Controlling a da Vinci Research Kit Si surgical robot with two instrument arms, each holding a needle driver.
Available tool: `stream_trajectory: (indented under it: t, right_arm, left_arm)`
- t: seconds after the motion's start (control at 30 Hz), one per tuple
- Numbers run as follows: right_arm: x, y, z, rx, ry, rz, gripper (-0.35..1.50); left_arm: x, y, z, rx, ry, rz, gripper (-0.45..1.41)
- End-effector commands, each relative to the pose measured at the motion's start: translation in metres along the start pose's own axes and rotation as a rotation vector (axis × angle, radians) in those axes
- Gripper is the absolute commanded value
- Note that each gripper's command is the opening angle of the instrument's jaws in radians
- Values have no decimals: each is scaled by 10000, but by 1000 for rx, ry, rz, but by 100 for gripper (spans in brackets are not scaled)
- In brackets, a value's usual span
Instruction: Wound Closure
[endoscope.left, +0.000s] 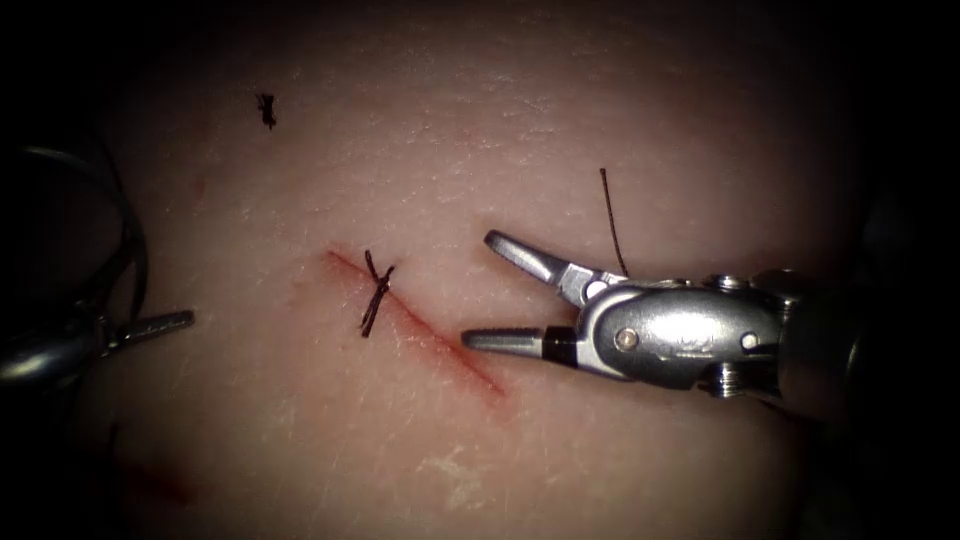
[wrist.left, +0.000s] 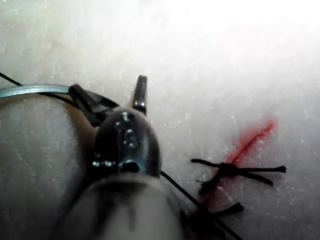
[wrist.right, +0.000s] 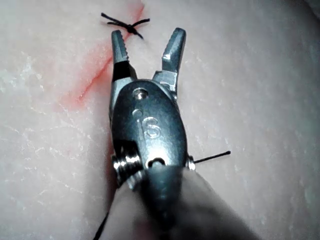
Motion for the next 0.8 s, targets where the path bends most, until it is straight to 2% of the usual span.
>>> stream_trajectory:
  t: [0.03, 0.43, 0.73, 0.77, 0.8]
  right_arm:
    - [-3, -6, 9, 3, 3, 1, 130]
    - [-1, -7, 11, 11, -4, -1, 125]
    - [0, -8, 10, 14, -5, -1, 125]
    - [0, -8, 10, 14, -5, -1, 125]
    - [0, -8, 11, 14, -5, -1, 123]
  left_arm:
    - [-9, 7, 4, -4, -4, 0, 81]
    - [-19, -5, 1, 7, -13, 6, 79]
    - [-24, -9, 12, 12, -15, 2, 73]
    - [-25, -8, 14, 5, -10, -10, 64]
    - [-25, -8, 14, 1, -8, -22, 41]
